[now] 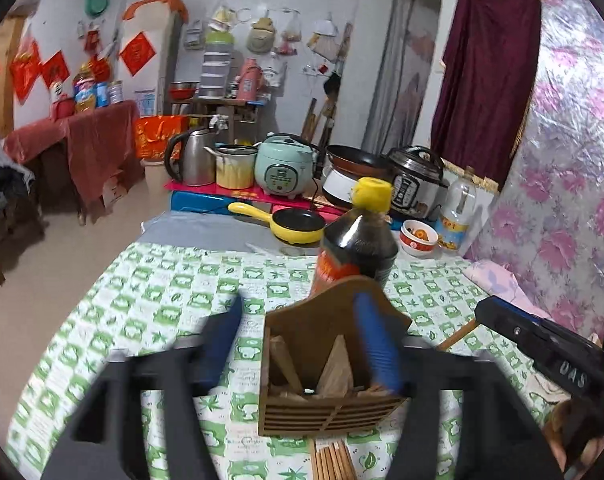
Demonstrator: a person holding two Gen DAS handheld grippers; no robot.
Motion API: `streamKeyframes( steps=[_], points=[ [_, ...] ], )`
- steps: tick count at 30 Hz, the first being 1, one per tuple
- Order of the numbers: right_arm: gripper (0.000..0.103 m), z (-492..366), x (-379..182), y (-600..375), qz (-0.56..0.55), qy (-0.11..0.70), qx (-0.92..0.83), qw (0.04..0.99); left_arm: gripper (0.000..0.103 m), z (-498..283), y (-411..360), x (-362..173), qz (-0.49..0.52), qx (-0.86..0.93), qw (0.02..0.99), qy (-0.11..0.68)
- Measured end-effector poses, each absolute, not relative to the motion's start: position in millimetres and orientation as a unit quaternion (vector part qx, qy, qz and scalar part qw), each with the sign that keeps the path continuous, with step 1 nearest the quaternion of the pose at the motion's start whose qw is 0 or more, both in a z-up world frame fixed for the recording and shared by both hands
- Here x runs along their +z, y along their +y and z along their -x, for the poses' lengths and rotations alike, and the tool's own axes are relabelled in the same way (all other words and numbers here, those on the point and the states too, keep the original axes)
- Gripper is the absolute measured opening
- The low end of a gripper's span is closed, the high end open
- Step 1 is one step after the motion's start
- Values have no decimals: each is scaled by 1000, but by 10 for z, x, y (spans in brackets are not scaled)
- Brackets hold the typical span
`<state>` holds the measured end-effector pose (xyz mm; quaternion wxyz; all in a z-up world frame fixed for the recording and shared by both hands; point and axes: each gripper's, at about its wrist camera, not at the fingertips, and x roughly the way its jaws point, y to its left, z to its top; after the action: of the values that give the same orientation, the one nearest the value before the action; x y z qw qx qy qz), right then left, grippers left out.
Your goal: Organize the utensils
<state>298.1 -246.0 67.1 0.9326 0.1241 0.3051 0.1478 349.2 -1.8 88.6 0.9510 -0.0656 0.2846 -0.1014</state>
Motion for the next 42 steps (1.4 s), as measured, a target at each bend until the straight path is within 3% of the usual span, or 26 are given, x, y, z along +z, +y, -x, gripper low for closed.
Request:
streamKeyframes(
  steps=[4, 8, 11, 13, 24, 34, 42],
  points=[
    [33, -2873, 699, -2587, -151, 295, 148, 932, 87, -3355, 149, 807, 78, -103, 949, 289],
    [49, -2671, 799, -2600, -153, 279, 139, 938, 94, -3188, 272, 707, 88, -89, 949, 290],
    [79, -2394, 739, -2564, -151, 266, 140, 942, 97, -3011, 368, 580, 96, -85, 946, 298],
    [88, -2215, 609, -2527, -139, 266, 130, 945, 97, -2887, 402, 437, 95, -84, 942, 312],
    [90, -1604, -404, -2467, -58, 385, 105, 915, 97, -2166, 241, -433, 21, -128, 890, 438],
    [90, -1568, -625, -2567, -72, 421, 89, 900, 97, -2197, 136, -788, 33, -157, 846, 509],
    [90, -1616, -676, -2632, -87, 435, 79, 893, 97, -2210, 14, -831, -18, -139, 847, 512]
  ],
)
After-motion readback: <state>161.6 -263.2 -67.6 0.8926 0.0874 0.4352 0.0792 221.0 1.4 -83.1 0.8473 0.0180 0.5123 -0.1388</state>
